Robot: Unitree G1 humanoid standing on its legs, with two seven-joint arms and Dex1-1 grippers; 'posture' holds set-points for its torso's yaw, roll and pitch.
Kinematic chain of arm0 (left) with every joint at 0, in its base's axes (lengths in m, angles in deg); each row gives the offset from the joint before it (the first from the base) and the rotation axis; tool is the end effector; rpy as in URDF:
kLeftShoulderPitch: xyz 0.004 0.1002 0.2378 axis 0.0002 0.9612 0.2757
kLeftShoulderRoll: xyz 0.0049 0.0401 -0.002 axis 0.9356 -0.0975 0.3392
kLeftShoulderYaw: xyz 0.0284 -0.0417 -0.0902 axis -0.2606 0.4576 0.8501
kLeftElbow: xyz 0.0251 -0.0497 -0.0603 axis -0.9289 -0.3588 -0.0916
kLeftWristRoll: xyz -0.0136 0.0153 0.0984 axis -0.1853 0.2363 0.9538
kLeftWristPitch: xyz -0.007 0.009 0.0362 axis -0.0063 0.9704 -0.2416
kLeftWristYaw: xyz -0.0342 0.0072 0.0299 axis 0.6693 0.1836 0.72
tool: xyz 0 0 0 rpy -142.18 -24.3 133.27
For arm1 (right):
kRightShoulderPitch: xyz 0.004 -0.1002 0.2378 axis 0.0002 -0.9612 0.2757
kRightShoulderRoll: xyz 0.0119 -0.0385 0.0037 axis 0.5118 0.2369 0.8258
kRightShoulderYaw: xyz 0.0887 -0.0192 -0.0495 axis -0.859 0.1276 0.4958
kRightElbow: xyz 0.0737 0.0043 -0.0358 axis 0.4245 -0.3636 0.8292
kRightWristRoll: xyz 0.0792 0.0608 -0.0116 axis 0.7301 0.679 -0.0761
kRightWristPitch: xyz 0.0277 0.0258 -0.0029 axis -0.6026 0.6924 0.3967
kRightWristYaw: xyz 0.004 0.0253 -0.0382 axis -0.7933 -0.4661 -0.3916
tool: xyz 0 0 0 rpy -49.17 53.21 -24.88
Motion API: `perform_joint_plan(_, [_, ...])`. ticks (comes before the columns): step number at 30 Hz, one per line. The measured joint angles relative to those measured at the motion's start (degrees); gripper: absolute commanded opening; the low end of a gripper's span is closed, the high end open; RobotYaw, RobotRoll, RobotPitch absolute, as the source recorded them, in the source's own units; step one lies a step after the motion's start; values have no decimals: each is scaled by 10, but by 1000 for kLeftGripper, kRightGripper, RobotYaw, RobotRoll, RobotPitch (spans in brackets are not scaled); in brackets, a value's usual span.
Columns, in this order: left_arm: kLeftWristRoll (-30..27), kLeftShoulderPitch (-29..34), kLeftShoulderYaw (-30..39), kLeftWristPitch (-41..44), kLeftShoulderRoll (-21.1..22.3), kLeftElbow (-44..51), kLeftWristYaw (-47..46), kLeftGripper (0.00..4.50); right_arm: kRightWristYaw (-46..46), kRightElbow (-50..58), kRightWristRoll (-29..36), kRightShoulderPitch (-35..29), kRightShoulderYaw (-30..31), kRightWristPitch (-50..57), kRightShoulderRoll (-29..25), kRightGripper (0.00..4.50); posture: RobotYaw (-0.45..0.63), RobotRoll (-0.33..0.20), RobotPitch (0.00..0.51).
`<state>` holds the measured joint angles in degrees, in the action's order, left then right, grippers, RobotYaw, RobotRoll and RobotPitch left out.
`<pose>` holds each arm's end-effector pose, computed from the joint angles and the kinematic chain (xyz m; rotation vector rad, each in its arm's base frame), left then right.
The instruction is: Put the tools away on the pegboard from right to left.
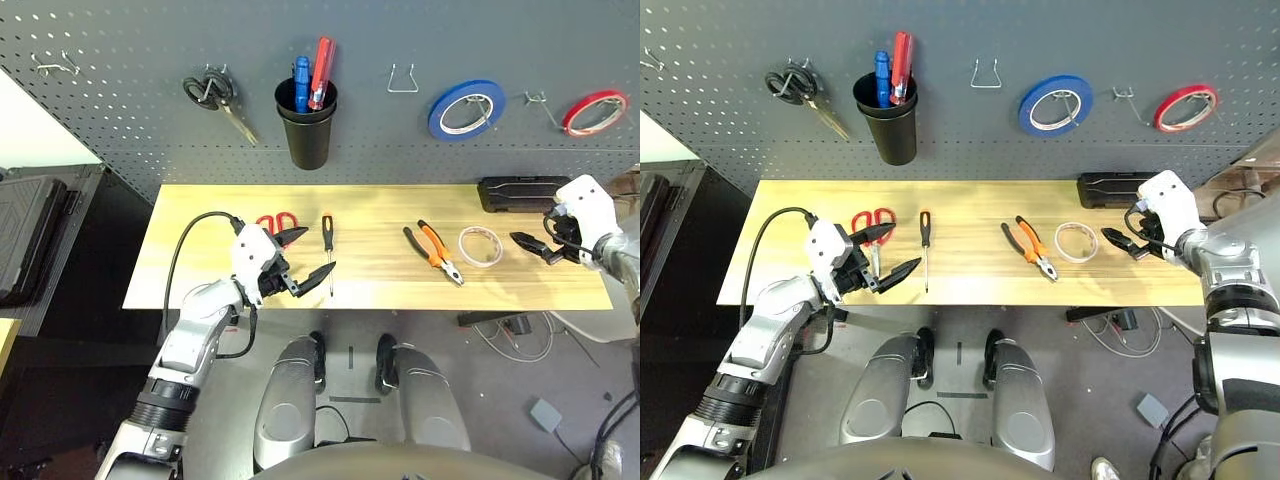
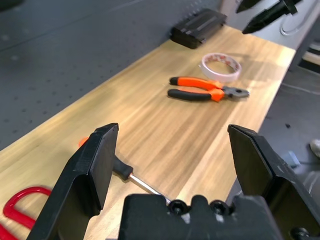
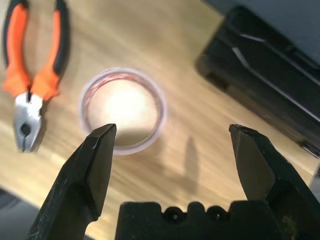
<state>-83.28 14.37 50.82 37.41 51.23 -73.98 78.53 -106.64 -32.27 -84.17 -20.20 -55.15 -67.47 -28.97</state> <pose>0.2230 0.1924 0.0751 0.2532 0.0172 -0.9624 0.2709 -0.3599 0.1051 -0.4537 0.5820 0.4476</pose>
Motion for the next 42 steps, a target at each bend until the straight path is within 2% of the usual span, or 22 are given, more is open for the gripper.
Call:
perform_joint_plan(7, [13, -4, -11, 0, 8, 2, 9, 4478, -58, -24, -55, 37, 60, 16, 2, 4500, 154, 0, 317])
perform_joint_plan(13, [15, 2, -12, 12, 13, 33, 11, 4478, -70, -46, -96, 69, 103, 22, 31, 4500, 183, 0, 335])
perform_joint_plan(22, [19, 26, -12, 32, 22, 69, 2, 4478, -45, -68, -136, 79, 137, 27, 74, 4500, 234, 0, 333])
perform_joint_plan(32, [22, 32, -10, 42, 23, 88, -19, 4478, 5, -81, -172, 91, 158, 45, 99, 4500, 281, 0, 320])
perform_joint_plan(36, [26, 39, -10, 43, 22, 92, -29, 4500, 24, -90, -177, 91, 158, 61, 106, 3557, 287, 0, 312])
perform_joint_plan(42, [29, 39, -11, 44, 16, 92, -38, 4500, 39, -91, -178, 91, 154, 69, 107, 1152, 286, 0, 297])
